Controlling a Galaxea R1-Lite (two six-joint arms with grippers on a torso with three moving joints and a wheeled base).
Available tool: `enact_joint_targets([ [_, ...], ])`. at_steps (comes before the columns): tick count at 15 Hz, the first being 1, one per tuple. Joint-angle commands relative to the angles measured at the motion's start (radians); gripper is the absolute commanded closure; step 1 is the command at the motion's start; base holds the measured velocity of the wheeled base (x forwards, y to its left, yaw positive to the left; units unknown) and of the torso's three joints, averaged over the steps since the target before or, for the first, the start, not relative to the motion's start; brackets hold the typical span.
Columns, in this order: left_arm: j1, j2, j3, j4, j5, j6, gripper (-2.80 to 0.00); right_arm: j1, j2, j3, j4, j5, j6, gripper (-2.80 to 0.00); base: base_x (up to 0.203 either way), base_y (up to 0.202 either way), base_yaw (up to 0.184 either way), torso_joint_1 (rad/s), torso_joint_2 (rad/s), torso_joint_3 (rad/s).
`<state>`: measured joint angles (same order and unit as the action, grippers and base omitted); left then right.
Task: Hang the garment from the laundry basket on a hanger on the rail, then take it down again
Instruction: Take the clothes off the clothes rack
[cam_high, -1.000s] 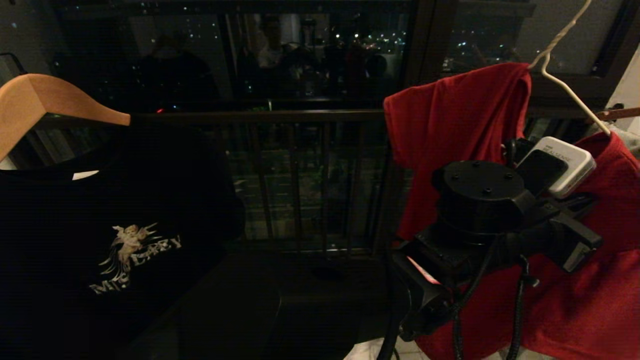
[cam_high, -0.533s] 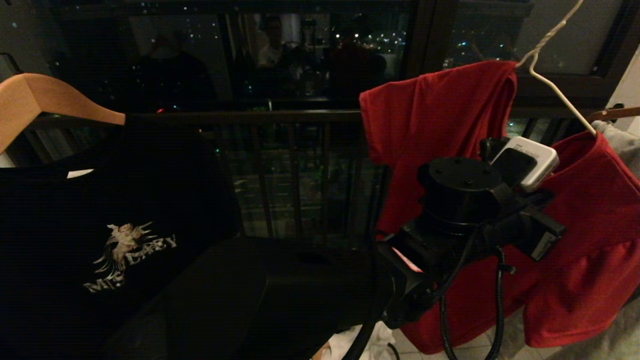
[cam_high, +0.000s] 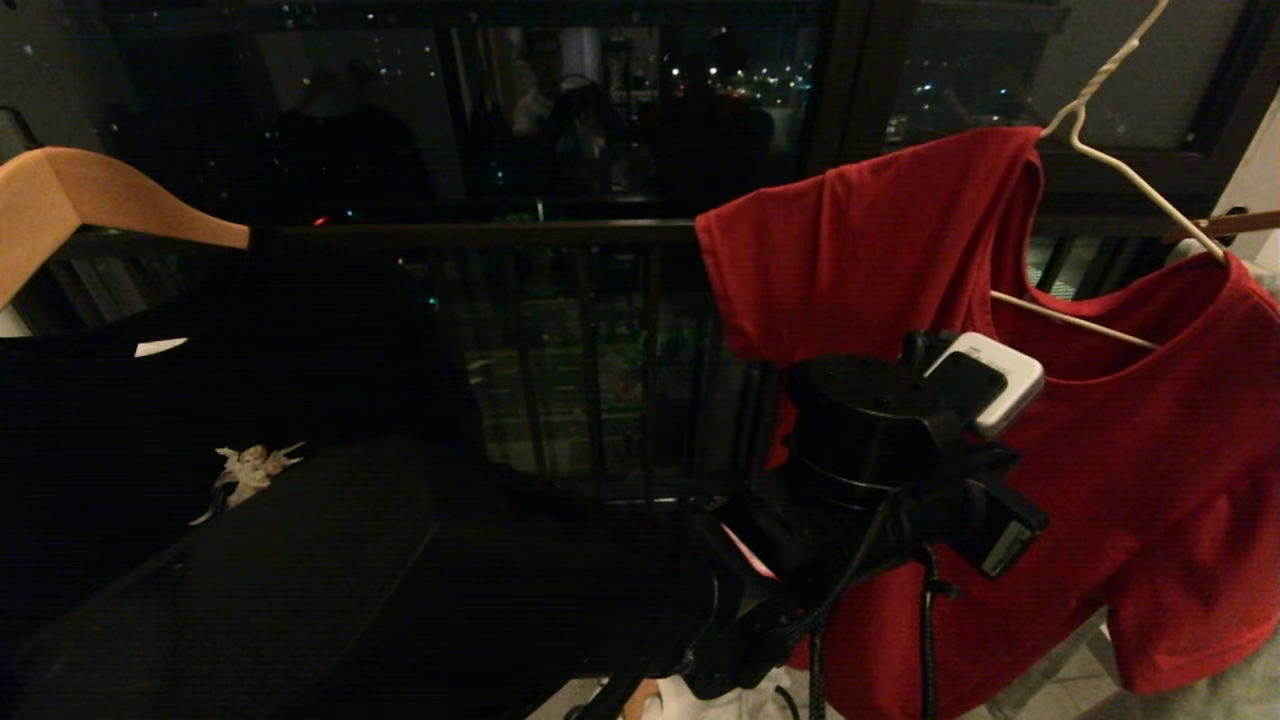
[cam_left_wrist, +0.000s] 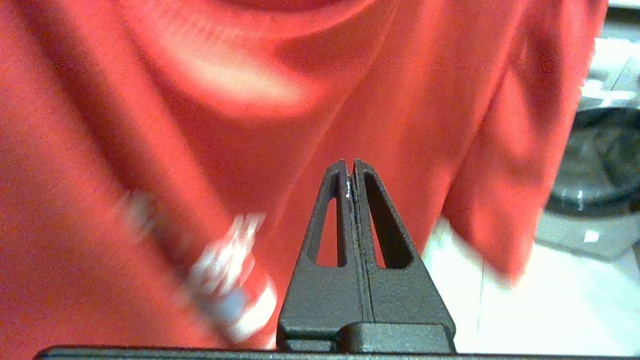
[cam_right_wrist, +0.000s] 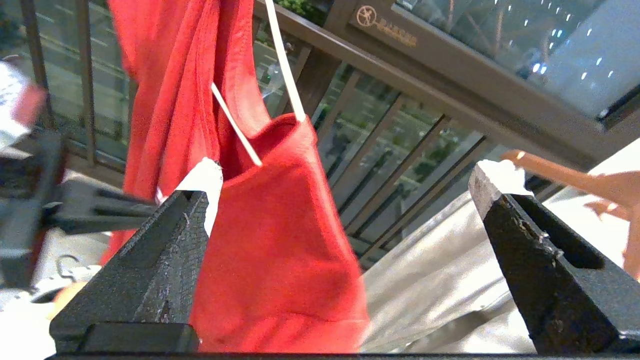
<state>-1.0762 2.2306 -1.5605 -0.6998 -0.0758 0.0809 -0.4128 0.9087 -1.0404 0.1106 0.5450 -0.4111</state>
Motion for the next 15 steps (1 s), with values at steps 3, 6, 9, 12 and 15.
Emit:
enact_joint_targets([
  [3, -0.001, -0.178, 0.208, -0.006, 0.058, 0.0, 0.0, 0.0, -0.015, 0.001, -0.002, -0.028, 0.048, 0.0, 0.0, 0.0, 0.0, 0.0, 0.0, 0.0],
  [6, 0.003, -0.197, 0.252, -0.006, 0.215, -0.004, 0.0, -0.001, -0.055, -0.001, 0.002, -0.101, 0.065, 0.0, 0.0, 0.0, 0.0, 0.0, 0.0, 0.0],
  [9, 0.033, -0.193, 0.298, -0.112, 0.258, -0.005, 0.0, -0.001, -0.108, 0.017, 0.112, -0.167, 0.069, 0.0, 0.0, 0.0, 0.0, 0.0, 0.0, 0.0],
  [12, 0.031, -0.246, 0.345, -0.115, 0.272, 0.003, 0.0, -0.001, -0.155, 0.029, 0.251, -0.171, 0.071, 0.0, 0.0, 0.0, 0.0, 0.0, 0.0, 0.0],
  [15, 0.044, -0.313, 0.351, -0.006, 0.323, 0.008, 0.0, -0.001, -0.17, 0.086, 0.25, -0.17, 0.071, 0.0, 0.0, 0.0, 0.0, 0.0, 0.0, 0.0],
])
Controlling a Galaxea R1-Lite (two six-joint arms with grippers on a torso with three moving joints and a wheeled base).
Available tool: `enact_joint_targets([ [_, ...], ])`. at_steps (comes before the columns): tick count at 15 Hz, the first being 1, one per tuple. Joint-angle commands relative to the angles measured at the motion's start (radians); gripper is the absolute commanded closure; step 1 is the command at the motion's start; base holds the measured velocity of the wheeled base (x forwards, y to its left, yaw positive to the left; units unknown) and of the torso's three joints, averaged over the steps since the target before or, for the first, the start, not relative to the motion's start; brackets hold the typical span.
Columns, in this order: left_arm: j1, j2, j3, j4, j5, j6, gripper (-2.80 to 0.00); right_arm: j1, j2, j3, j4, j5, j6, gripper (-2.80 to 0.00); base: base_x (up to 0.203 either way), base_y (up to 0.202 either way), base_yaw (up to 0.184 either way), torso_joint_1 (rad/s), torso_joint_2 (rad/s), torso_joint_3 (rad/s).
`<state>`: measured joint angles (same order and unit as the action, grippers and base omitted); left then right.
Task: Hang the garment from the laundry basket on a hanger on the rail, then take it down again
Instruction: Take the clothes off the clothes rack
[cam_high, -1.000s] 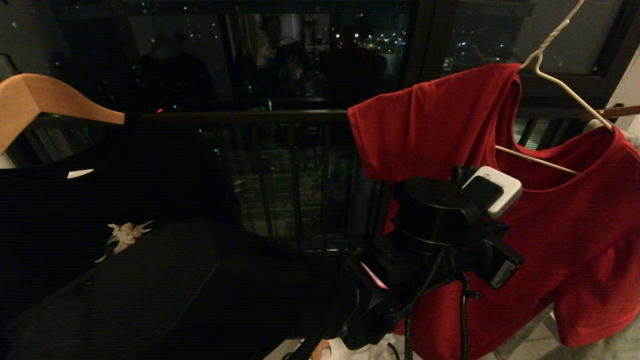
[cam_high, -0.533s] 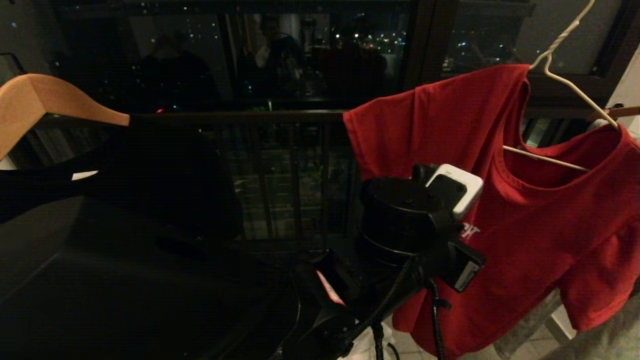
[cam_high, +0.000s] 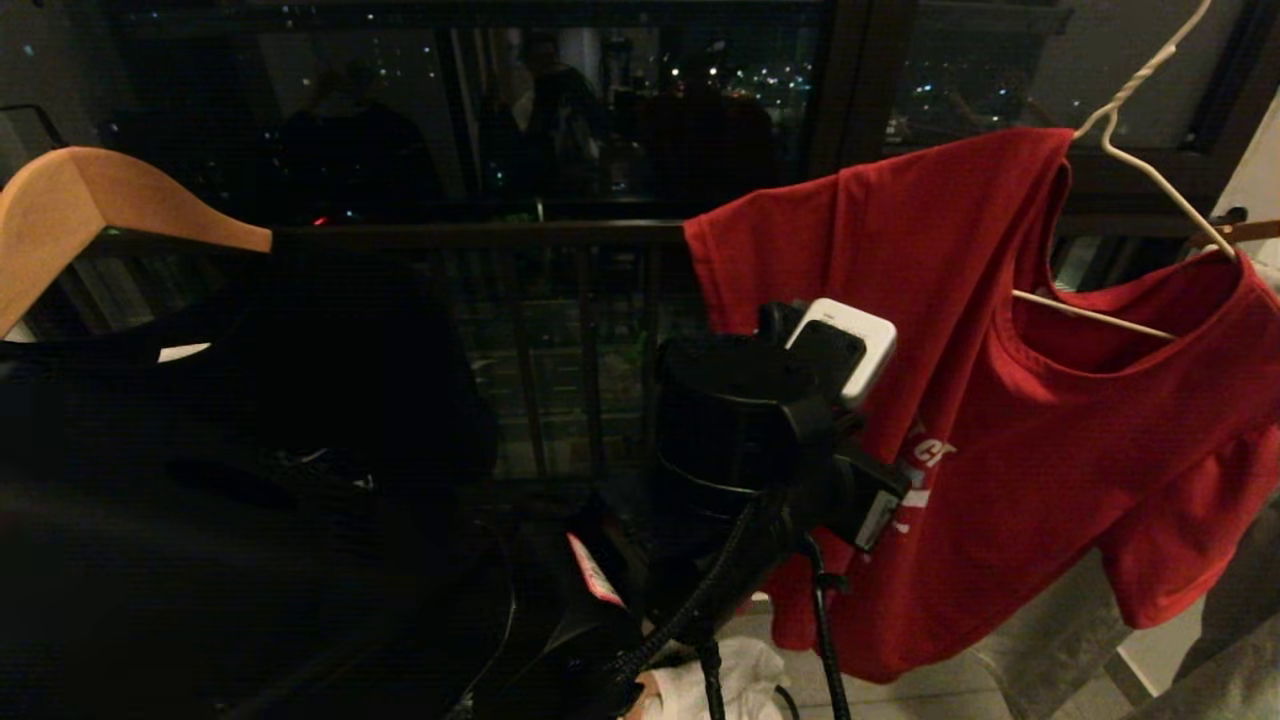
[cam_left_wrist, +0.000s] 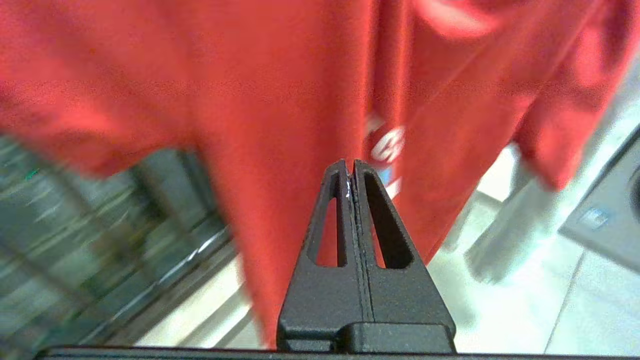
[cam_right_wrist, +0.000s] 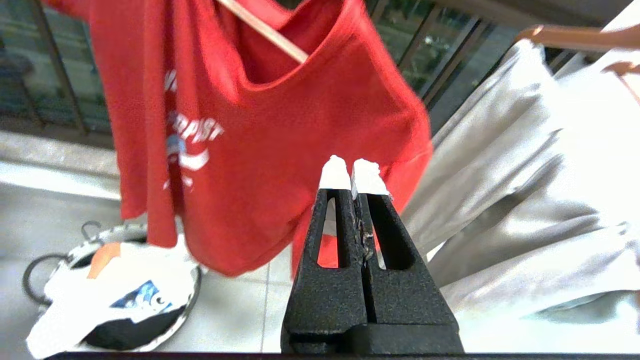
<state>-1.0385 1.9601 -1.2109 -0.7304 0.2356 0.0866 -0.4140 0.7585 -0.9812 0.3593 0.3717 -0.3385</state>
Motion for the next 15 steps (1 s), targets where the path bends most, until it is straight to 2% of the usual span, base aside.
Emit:
enact_joint_targets([
  [1, 0.024, -0.064, -0.014, 0.072, 0.027, 0.005, 0.0, 0.001, -0.024, 0.043, 0.001, 0.004, -0.002, 0.0, 0.0, 0.0, 0.0, 0.0, 0.0, 0.0],
  [6, 0.14, -0.085, -0.164, 0.203, 0.033, 0.009, 0.0, 0.001, -0.013, 0.081, -0.004, 0.012, 0.0, 0.0, 0.0, 0.0, 0.0, 0.0, 0.0, 0.0],
  [7, 0.157, -0.078, -0.194, 0.228, 0.031, 0.009, -1.09, 0.001, -0.005, 0.08, -0.005, 0.012, 0.0, 0.0, 0.0, 0.0, 0.0, 0.0, 0.0, 0.0],
  [8, 0.17, -0.071, -0.222, 0.256, 0.029, 0.007, -2.8, 0.001, 0.004, 0.079, -0.007, 0.012, 0.0, 0.0, 0.0, 0.0, 0.0, 0.0, 0.0, 0.0],
  [13, 0.267, 0.017, -0.397, 0.351, 0.024, -0.001, -2.8, 0.001, 0.031, 0.087, -0.011, 0.015, 0.001, 0.0, 0.0, 0.0, 0.0, 0.0, 0.0, 0.0],
  [15, 0.282, 0.025, -0.412, 0.366, 0.008, -0.007, -2.8, 0.001, 0.045, 0.09, -0.013, 0.015, 0.001, 0.0, 0.0, 0.0, 0.0, 0.0, 0.0, 0.0],
])
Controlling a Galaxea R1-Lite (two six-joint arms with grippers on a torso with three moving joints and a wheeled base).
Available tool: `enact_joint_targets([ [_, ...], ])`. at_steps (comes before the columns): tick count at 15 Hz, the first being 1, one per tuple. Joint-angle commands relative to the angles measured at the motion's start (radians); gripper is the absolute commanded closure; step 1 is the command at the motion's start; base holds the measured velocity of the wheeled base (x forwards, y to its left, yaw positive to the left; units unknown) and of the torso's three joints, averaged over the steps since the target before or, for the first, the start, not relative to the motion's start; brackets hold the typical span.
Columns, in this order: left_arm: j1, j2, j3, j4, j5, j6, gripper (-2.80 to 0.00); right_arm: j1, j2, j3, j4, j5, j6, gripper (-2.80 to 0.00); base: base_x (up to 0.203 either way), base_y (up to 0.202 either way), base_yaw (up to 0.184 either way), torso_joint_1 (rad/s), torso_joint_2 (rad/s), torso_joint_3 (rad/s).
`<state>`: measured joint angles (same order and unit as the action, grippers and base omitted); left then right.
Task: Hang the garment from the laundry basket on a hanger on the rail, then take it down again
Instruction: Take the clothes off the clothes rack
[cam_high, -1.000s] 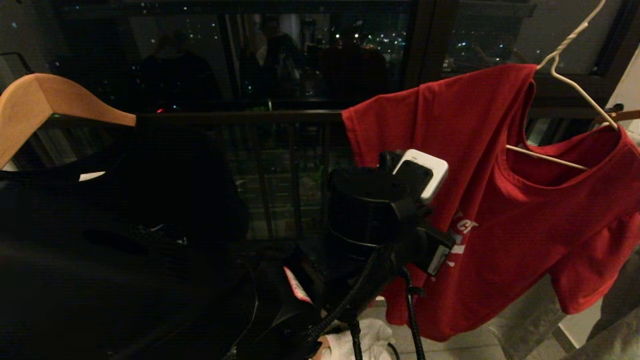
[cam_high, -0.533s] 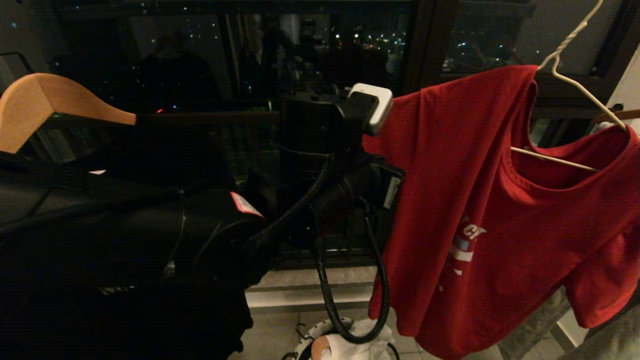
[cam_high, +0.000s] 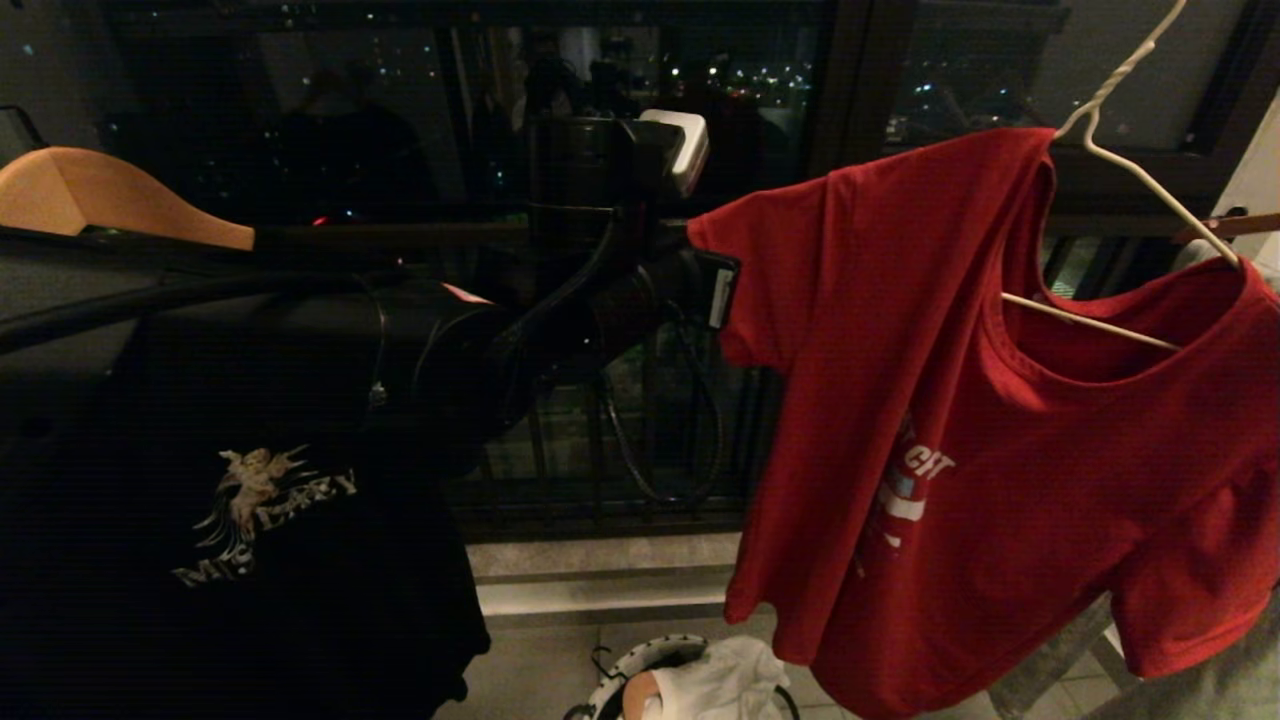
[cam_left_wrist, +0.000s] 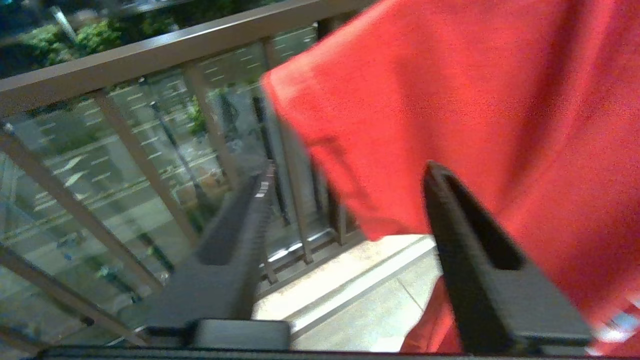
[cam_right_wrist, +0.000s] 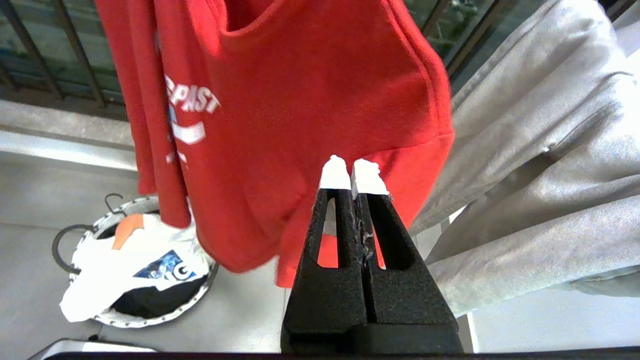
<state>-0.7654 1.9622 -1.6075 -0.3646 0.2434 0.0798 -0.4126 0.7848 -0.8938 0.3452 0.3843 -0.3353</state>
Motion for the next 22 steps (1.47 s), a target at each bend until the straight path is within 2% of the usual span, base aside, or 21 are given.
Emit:
enact_joint_targets([
  [1, 0.008, 0.015, -0.015, 0.016, -0.001, -0.009, -2.8, 0.0, 0.023, 0.004, -0.002, 0.004, -0.002, 0.0, 0.0, 0.0, 0.0, 0.0, 0.0, 0.0],
  [3, -0.033, -0.022, -0.016, 0.064, -0.012, -0.063, -2.8, 0.0, 0.04, 0.016, -0.044, 0.002, -0.002, 0.0, 0.0, 0.0, 0.0, 0.0, 0.0, 0.0],
  [5, -0.1, -0.067, -0.021, 0.14, -0.112, -0.118, -2.8, 0.0, 0.05, 0.041, -0.086, 0.001, -0.001, 0.0, 0.0, 0.0, 0.0, 0.0, 0.0, 0.0],
  [8, -0.143, -0.008, -0.127, 0.136, -0.126, -0.129, -2.8, 0.0, 0.048, 0.052, -0.092, 0.001, -0.001, 0.0, 0.0, 0.0, 0.0, 0.0, 0.0, 0.0],
  [10, -0.171, 0.047, -0.194, 0.09, -0.124, -0.123, -2.8, 0.0, 0.048, 0.049, -0.095, 0.001, -0.001, 0.0, 0.0, 0.0, 0.0, 0.0, 0.0, 0.0],
  [13, -0.215, 0.104, -0.273, 0.085, -0.113, -0.112, -2.8, 0.0, 0.04, 0.049, -0.097, 0.002, -0.001, 0.0, 0.0, 0.0, 0.0, 0.0, 0.0, 0.0],
  [16, -0.248, 0.156, -0.33, 0.083, -0.112, -0.063, -2.8, 0.0, 0.031, 0.049, -0.097, 0.002, 0.001, 0.0, 0.0, 0.0, 0.0, 0.0, 0.0, 0.0],
  [18, -0.257, 0.182, -0.343, 0.061, -0.111, -0.007, -2.8, 0.0, 0.014, 0.049, -0.097, 0.002, -0.001, 0.0, 0.0, 0.0, 0.0, 0.0, 0.0, 0.0],
  [22, -0.255, 0.246, -0.345, -0.09, -0.091, 0.101, -2.8, 0.001, -0.002, 0.052, -0.097, 0.004, -0.001, 0.0, 0.0, 0.0, 0.0, 0.0, 0.0, 0.0],
])
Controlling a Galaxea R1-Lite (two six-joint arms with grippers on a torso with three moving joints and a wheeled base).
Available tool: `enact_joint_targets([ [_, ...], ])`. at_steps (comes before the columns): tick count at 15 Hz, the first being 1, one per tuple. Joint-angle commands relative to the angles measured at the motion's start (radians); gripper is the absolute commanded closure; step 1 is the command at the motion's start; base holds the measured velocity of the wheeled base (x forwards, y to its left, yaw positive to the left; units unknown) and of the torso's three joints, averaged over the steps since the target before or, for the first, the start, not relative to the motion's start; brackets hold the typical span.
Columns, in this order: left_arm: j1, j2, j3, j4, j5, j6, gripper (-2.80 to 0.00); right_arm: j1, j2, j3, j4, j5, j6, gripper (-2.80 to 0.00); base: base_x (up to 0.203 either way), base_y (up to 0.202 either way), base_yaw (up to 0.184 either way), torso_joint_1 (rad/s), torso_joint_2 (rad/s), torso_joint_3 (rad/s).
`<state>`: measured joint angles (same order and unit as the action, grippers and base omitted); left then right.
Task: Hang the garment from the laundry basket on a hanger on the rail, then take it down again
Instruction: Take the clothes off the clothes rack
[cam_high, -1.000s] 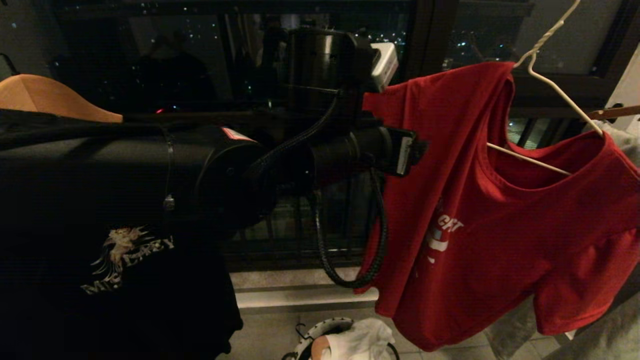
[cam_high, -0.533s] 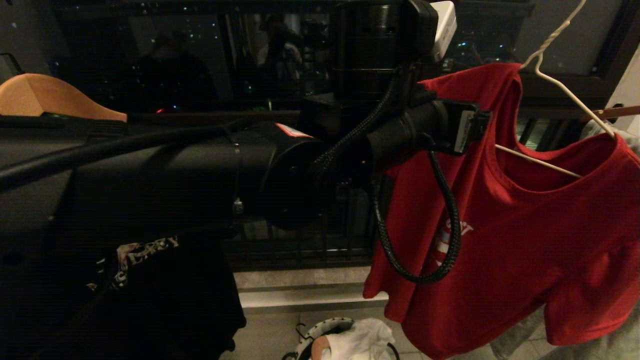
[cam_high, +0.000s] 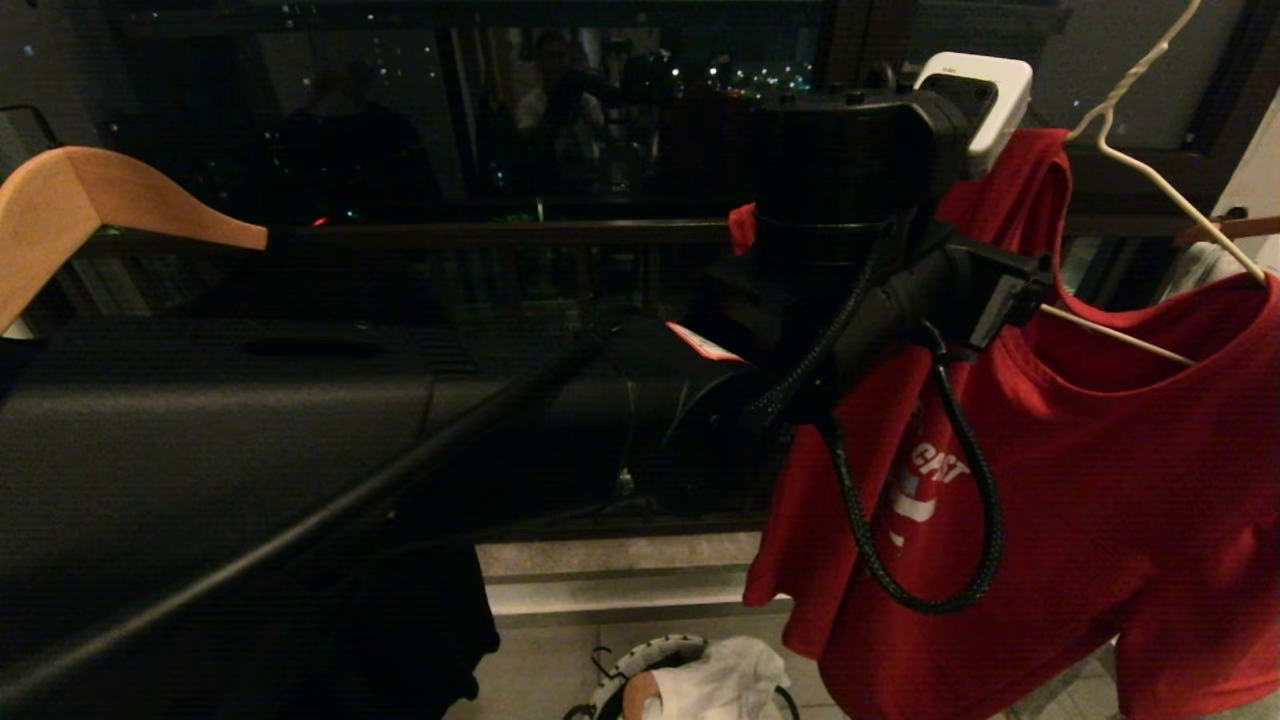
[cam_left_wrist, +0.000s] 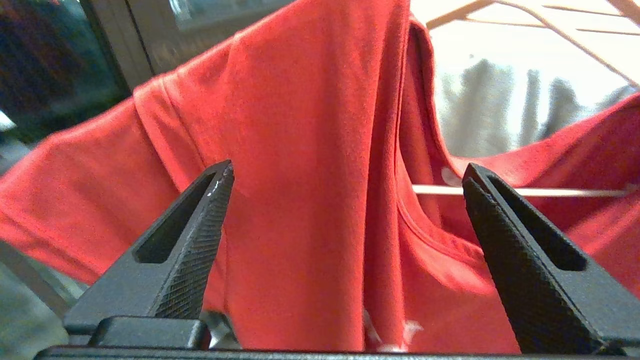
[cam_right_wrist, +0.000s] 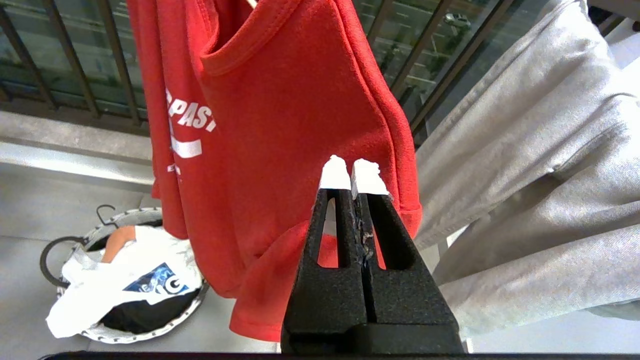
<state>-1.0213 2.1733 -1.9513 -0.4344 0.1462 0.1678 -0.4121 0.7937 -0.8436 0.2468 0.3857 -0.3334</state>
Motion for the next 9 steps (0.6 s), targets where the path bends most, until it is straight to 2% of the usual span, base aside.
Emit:
enact_joint_targets([
  [1, 0.001, 0.05, -0.001, -0.064, 0.022, 0.04, -2.8, 0.001, -0.021, 0.001, 0.003, 0.004, -0.003, 0.0, 0.0, 0.0, 0.0, 0.0, 0.0, 0.0],
  [4, 0.001, 0.065, -0.001, -0.113, 0.03, 0.062, -2.8, 0.001, -0.032, -0.002, 0.0, 0.077, 0.0, 0.0, 0.0, 0.0, 0.0, 0.0, 0.0, 0.0],
  [7, 0.001, 0.06, -0.001, -0.113, 0.03, 0.064, -2.8, 0.0, -0.03, -0.005, -0.116, 0.102, 0.091, 0.0, 0.0, 0.0, 0.0, 0.0, 0.0, 0.0],
  [9, 0.001, 0.062, -0.001, -0.115, 0.03, 0.065, -2.8, 0.001, -0.03, -0.019, -0.127, 0.124, 0.093, 0.0, 0.0, 0.0, 0.0, 0.0, 0.0, 0.0],
])
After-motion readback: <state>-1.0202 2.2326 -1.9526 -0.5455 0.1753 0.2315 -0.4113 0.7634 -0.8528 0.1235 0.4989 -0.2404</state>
